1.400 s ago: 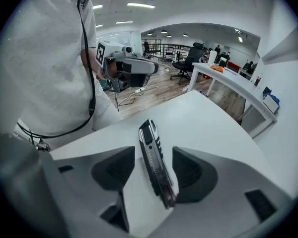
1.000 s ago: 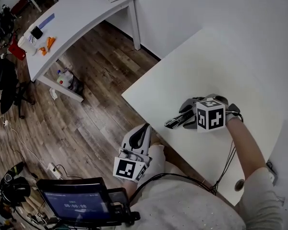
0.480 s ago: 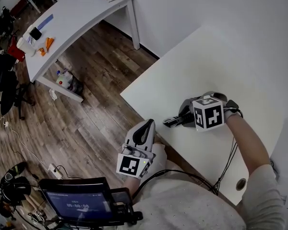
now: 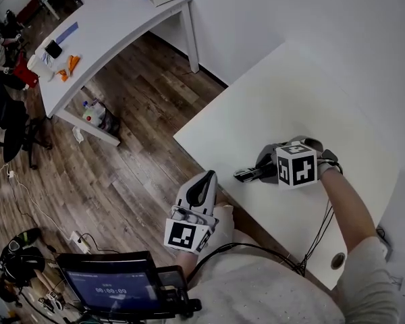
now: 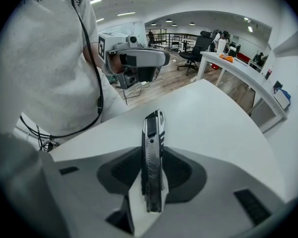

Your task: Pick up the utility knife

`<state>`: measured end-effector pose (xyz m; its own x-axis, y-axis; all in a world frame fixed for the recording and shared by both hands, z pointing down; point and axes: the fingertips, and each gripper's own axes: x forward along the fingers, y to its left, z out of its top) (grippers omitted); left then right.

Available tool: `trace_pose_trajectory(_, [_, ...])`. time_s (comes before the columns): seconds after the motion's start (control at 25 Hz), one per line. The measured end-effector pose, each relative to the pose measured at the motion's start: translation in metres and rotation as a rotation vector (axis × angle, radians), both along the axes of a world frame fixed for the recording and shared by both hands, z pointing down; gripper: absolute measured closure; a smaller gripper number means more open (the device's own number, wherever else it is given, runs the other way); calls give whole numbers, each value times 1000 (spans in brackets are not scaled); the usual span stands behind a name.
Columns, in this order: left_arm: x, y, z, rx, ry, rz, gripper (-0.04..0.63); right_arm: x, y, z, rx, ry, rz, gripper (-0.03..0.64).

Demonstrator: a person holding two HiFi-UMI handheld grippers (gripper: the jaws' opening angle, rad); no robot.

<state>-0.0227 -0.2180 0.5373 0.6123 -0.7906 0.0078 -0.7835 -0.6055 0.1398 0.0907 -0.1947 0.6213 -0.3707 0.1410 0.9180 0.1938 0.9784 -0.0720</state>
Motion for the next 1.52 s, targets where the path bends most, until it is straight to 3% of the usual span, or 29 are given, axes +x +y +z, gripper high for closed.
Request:
trace_pose_trajectory(0.4, [6,-2,-34,1,1,9,588,17,-18,-56,14,-182,258,486])
trace_pose_trajectory(1.0, [30,6,-100,33,-2,64,588,28,-8,-154,24,-576,589,486])
trace_pose_trajectory(1.32, [36,8,-112,59,11,93,588,28,-2,-197,57,-755,709,486])
trace_pose_trajectory(1.52, [40,18,-118,70,8,104,588,23,12,-201,63,-905,856,486])
